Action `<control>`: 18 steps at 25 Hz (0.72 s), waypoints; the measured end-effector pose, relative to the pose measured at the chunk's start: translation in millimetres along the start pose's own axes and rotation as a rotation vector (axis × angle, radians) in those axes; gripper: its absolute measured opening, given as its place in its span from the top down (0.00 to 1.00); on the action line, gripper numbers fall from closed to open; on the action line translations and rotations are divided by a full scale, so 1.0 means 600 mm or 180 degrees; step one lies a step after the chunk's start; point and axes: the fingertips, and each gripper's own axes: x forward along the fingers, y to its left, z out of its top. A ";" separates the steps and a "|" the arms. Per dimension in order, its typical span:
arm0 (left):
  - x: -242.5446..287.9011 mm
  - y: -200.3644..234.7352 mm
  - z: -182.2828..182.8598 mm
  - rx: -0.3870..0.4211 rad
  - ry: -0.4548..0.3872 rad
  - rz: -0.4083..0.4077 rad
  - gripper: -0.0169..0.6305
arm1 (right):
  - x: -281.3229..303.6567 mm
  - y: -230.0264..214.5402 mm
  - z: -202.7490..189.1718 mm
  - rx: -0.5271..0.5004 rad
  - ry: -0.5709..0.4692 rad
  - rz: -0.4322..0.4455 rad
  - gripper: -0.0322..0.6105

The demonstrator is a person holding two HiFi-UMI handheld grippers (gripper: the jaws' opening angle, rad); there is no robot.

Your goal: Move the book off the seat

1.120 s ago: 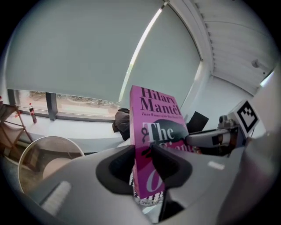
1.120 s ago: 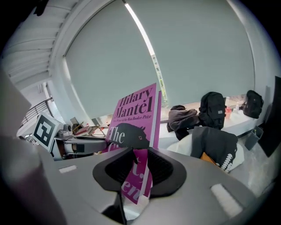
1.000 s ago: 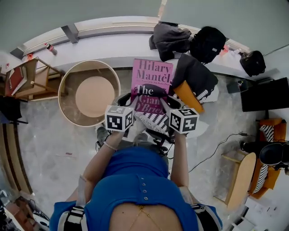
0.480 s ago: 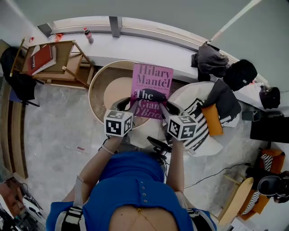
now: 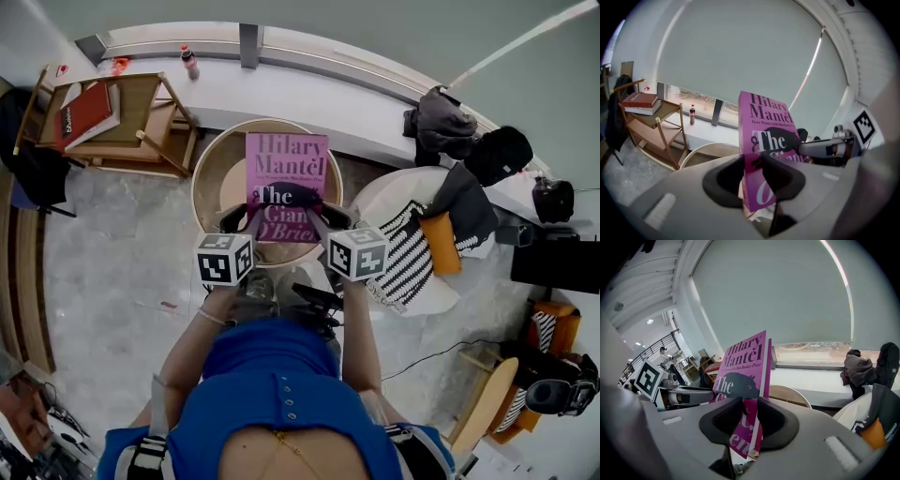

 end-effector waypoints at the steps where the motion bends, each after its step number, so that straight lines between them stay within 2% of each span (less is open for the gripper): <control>1: -0.001 0.004 0.001 -0.0022 -0.0002 0.0008 0.79 | 0.004 0.002 0.003 -0.0012 0.0019 0.0009 0.79; 18: 0.013 0.020 -0.001 -0.0260 -0.0001 0.0258 0.79 | 0.040 -0.011 0.012 -0.0109 0.0264 0.0300 0.79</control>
